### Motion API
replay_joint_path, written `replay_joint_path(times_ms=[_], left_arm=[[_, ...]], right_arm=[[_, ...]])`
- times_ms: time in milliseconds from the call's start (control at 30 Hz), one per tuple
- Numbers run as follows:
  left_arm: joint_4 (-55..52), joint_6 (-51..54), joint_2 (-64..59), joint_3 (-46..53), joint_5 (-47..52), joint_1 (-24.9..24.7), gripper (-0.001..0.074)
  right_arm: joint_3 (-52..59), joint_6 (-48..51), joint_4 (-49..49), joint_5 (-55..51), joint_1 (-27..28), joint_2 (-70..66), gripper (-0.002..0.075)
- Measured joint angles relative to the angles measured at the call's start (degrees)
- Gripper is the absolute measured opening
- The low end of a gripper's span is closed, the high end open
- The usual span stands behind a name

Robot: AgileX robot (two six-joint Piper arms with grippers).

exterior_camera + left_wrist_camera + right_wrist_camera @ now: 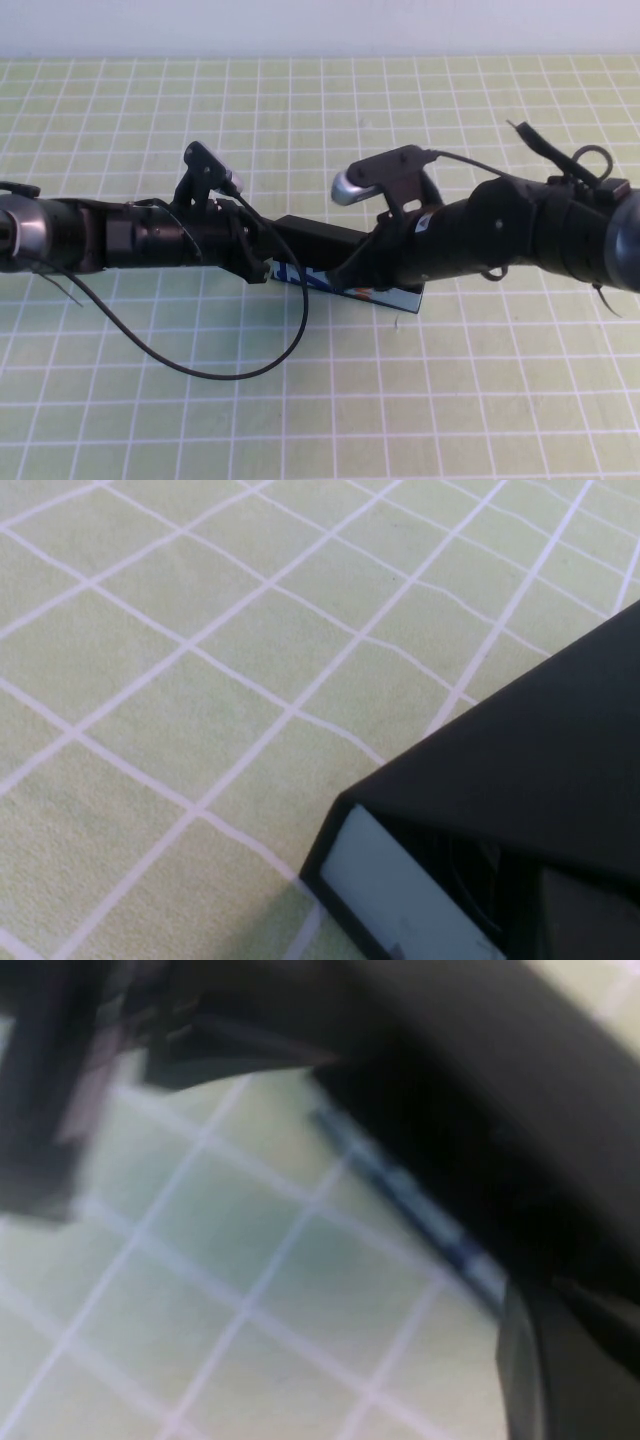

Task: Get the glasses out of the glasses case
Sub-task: Pick up the glasses from the glasses case

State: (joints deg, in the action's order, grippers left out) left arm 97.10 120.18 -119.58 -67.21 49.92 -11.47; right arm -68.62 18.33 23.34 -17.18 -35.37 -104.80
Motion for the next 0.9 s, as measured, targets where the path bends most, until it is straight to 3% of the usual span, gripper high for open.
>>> replay_joint_path(times_ms=[267,533,900], left_arm=[[-0.2,0.0,-0.1,0.0,0.0,0.0,-0.0004],[0.0,-0.3,-1.1,-0.3,1.2,0.0,-0.0004],[-8.1,-10.9,-1.0,-1.1,2.9,0.0,-0.0004]], right_arm=[[0.0,-1.3,-0.5,1.6,4.5,0.0,-0.0016],[0.0,-1.5,-0.5,3.6,5.3,0.0,-0.0016],[0.0,-1.5,-0.5,6.1,5.3,0.0,-0.0015]])
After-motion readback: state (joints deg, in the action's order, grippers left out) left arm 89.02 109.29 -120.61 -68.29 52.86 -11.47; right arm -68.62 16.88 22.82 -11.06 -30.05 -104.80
